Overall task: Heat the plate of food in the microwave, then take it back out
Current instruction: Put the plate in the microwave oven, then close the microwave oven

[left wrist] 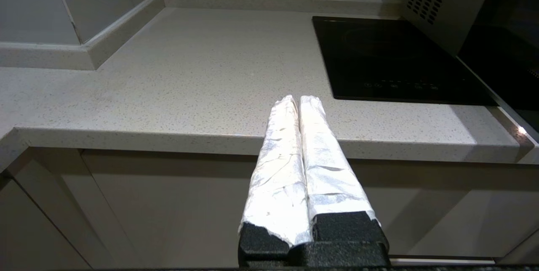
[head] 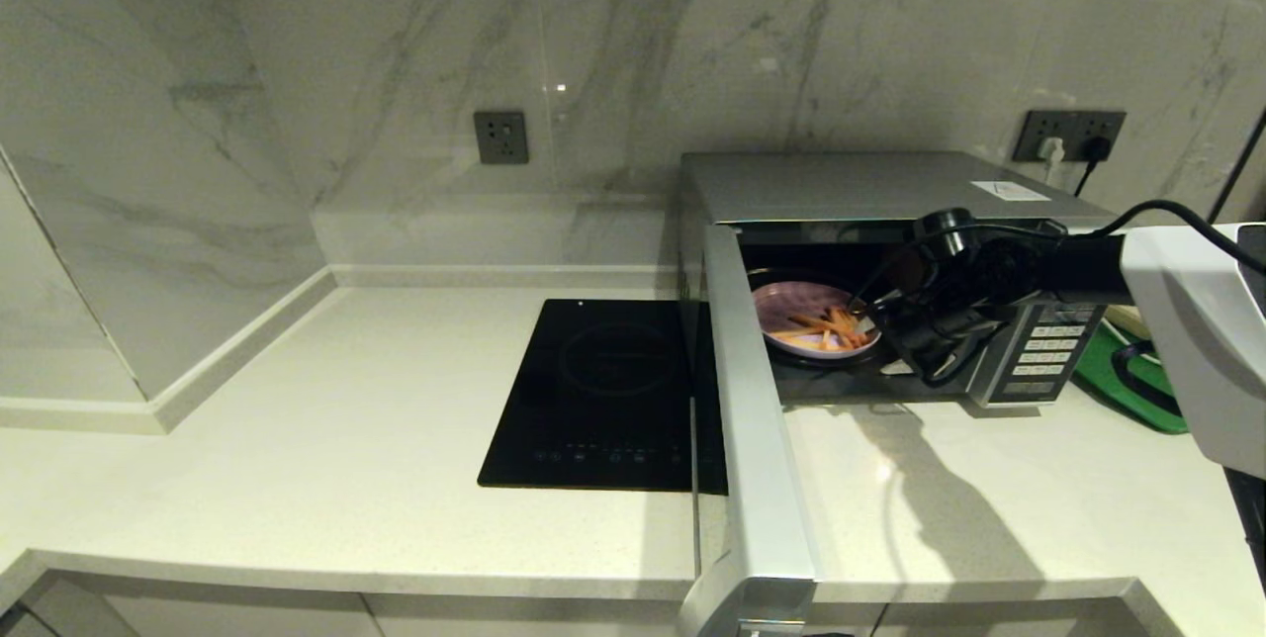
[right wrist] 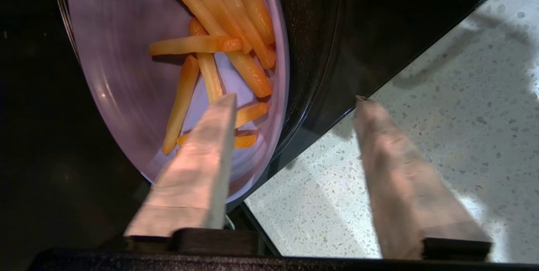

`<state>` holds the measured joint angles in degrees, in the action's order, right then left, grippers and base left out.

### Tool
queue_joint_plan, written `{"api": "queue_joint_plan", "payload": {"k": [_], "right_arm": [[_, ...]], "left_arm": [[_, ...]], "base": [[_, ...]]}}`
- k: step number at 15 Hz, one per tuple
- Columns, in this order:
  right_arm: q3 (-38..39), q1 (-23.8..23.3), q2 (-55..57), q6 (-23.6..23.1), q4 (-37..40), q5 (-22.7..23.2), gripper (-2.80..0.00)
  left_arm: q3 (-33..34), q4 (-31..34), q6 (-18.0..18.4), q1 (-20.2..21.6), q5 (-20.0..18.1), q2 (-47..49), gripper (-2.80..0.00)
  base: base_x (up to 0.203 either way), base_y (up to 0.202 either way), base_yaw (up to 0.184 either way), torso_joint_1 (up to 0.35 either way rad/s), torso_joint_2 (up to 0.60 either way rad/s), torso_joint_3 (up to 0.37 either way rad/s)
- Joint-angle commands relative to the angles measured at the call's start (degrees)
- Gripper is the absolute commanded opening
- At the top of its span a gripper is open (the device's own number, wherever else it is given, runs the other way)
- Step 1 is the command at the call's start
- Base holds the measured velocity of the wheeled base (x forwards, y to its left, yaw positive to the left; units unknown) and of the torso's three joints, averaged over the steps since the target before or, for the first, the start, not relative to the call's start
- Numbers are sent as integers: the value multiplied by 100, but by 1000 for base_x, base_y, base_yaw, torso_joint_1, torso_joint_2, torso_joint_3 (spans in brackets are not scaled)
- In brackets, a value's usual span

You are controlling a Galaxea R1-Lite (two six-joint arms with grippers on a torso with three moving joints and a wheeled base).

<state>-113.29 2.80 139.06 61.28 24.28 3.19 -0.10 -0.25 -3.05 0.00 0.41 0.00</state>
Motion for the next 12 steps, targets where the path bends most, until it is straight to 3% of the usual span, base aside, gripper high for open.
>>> {"api": "queue_joint_plan", "payload": {"k": [1,6,12], "right_arm": [[19,1,-128,40,45,6,0],[782,11,-952,-21,101,46,0],[3418,18,-2756,-241,-397,300,0]], "left_arm": [[1,-2,-3,0,2,0,-280],[-1,-2,-3,0,2,0,-280],[1,-2,-3,0,2,0,-280]], "base": [[0,0,0,0,0,0],[0,0,0,0,0,0],[0,0,0,0,0,0]]}}
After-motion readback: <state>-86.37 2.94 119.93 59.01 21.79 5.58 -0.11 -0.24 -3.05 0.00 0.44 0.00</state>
